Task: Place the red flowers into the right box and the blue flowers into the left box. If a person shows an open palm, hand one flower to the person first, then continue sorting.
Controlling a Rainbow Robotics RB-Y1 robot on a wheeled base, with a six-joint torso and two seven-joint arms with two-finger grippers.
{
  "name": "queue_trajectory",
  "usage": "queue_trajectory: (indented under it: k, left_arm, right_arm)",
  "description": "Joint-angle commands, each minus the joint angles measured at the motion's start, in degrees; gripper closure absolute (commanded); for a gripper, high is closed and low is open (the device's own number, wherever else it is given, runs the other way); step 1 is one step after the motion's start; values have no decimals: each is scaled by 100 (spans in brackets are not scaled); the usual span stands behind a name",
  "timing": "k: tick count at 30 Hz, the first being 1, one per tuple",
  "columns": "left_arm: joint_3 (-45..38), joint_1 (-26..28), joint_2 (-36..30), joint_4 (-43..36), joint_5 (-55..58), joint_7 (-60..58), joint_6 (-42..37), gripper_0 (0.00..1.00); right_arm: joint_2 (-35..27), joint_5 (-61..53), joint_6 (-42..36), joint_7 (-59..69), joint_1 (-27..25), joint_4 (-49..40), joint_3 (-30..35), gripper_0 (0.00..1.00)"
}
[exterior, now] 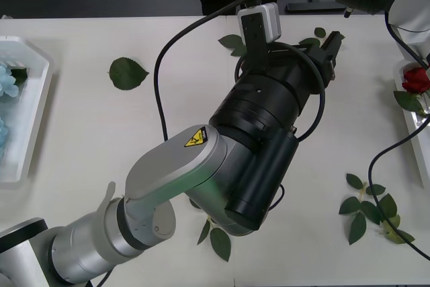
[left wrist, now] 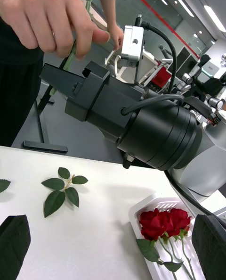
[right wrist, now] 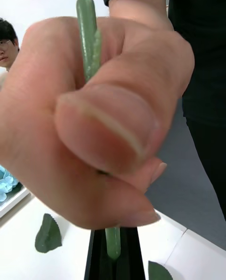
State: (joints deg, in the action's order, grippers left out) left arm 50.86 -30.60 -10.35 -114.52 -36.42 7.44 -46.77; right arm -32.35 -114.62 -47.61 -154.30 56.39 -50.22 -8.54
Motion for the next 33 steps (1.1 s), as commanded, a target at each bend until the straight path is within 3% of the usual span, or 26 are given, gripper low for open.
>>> queue_trajectory:
  k: [1, 8, 9, 10, 11, 13, 15, 22, 33]
  left_arm:
    - [99, 81, 24, -211, -76, -243, 80, 0]
    - [99, 81, 24, -211, -76, -243, 80, 0]
    - [99, 81, 24, -211, -76, -243, 80, 0]
    - [99, 81, 24, -211, -76, -243, 80, 0]
    - [99, 81, 24, -211, -76, -243, 80, 0]
    - [99, 81, 24, -211, -76, -243, 80, 0]
    - [99, 81, 24, -211, -76, -243, 80, 0]
    - [99, 81, 24, -211, -76, -243, 80, 0]
    - [99, 81, 24, -211, -76, -243, 80, 0]
  right_arm:
    - [71, -95, -3, -70, 267, -41, 28, 100]
    - [71, -95, -47, -70, 267, -41, 28, 100]
    - [71, -95, -64, -70, 276, -32, 28, 90]
    - [71, -87, -82, -70, 276, -41, 28, 67]
    - [71, -87, -99, -70, 276, -32, 28, 52]
    - [71, -95, -161, -70, 276, -41, 28, 28]
    - [53, -122, -258, -70, 276, -41, 28, 18]
    - [-17, -148, -530, -70, 276, -32, 46, 5]
    - [-281, -139, -943, -70, 214, -5, 46, 4]
